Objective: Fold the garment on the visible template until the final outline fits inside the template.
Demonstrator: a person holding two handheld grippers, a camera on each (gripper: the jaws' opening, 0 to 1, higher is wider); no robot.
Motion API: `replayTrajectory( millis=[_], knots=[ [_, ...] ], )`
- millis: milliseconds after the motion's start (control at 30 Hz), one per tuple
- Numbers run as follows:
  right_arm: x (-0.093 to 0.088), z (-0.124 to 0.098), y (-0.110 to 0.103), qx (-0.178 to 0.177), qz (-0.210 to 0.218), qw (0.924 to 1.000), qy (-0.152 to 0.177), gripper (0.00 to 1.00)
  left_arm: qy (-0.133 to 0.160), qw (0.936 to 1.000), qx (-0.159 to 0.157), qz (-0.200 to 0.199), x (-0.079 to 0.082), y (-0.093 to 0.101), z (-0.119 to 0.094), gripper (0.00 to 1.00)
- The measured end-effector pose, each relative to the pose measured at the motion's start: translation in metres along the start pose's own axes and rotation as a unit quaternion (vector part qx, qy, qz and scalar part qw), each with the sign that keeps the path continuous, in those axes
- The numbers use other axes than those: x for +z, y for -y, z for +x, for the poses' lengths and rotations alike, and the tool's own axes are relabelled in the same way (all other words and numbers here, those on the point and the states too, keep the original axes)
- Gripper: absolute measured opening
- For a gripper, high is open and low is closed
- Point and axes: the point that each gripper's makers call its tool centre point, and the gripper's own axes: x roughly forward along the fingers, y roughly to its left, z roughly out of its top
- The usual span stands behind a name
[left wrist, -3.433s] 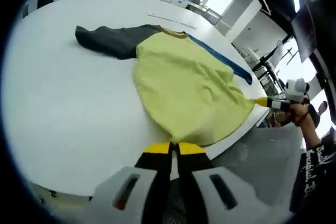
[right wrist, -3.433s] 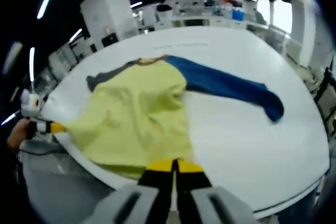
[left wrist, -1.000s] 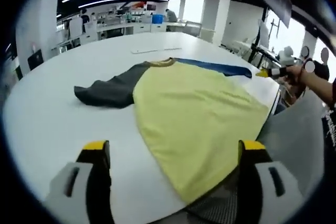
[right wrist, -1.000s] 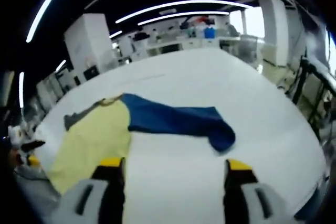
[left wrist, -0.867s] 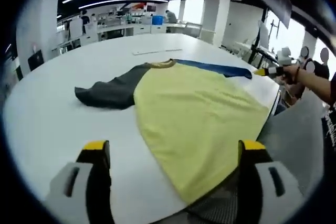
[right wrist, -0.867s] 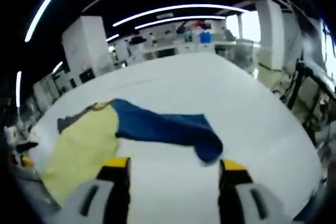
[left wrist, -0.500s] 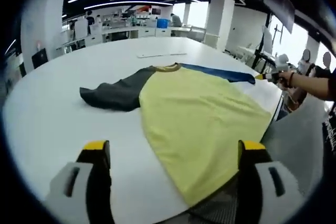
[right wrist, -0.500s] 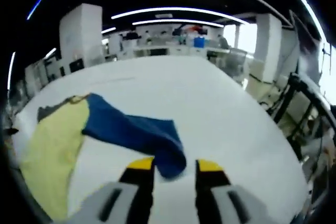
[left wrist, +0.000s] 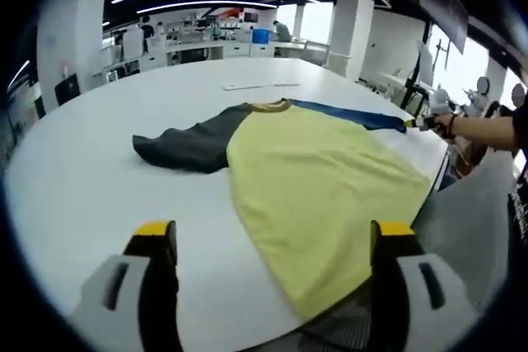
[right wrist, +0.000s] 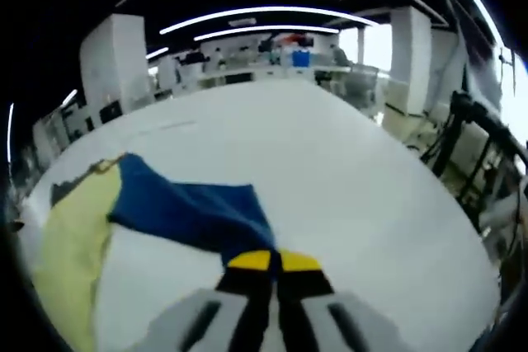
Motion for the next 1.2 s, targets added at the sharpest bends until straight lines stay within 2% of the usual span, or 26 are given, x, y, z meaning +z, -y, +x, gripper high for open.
replayTrajectory(
  millis=[133, 233, 367, 433, 500, 600, 700, 900, 967, 1033, 1200],
  knots=[
    [0.012, -0.004, -0.018, 0.020, -0.034, 0.9989, 0.027, 0.00, 0.003, 1.0000, 0.001, -0.004, 0.001, -0.001, 0.000, 0.94],
    [0.037, -0.013, -0.031, 0.035, -0.049, 0.9973, 0.042, 0.00, 0.004, 1.0000, -0.001, -0.005, 0.001, 0.000, 0.001, 0.93],
    [0.052, -0.016, -0.067, 0.063, -0.080, 0.9929, 0.061, 0.00, 0.003, 1.0000, -0.004, -0.004, 0.000, 0.001, 0.002, 0.92],
    [0.056, -0.012, -0.072, 0.073, -0.082, 0.9920, 0.062, 0.00, 0.005, 1.0000, -0.004, -0.006, 0.001, 0.001, 0.002, 0.92],
    [0.057, -0.012, -0.097, 0.101, -0.098, 0.9882, 0.062, 0.00, 0.007, 1.0000, -0.004, -0.005, 0.002, 0.001, 0.002, 0.92],
    [0.054, -0.008, -0.122, 0.126, -0.119, 0.9832, 0.058, 0.00, 0.009, 0.9999, -0.004, -0.006, 0.002, 0.001, 0.001, 0.91],
    [0.041, -0.001, -0.146, 0.155, -0.147, 0.9761, 0.039, 0.00, 0.011, 0.9999, -0.002, -0.009, 0.001, -0.002, -0.001, 0.91],
    [0.014, 0.006, -0.173, 0.183, -0.171, 0.9682, 0.004, 0.00, 0.010, 0.9999, 0.001, -0.012, -0.001, -0.005, -0.002, 0.91],
    [0.006, 0.013, -0.170, 0.183, -0.177, 0.9669, -0.006, 0.00, 0.010, 0.9999, 0.002, -0.012, -0.002, -0.006, -0.002, 0.91],
    [-0.003, 0.015, -0.176, 0.188, -0.175, 0.9662, -0.016, 0.00, 0.010, 0.9999, 0.002, -0.012, -0.001, -0.005, -0.002, 0.91],
    [-0.015, 0.022, -0.172, 0.183, -0.171, 0.9674, -0.035, 0.00, 0.012, 0.9999, 0.003, 0.000, 0.001, -0.005, -0.002, 0.93]
  ],
)
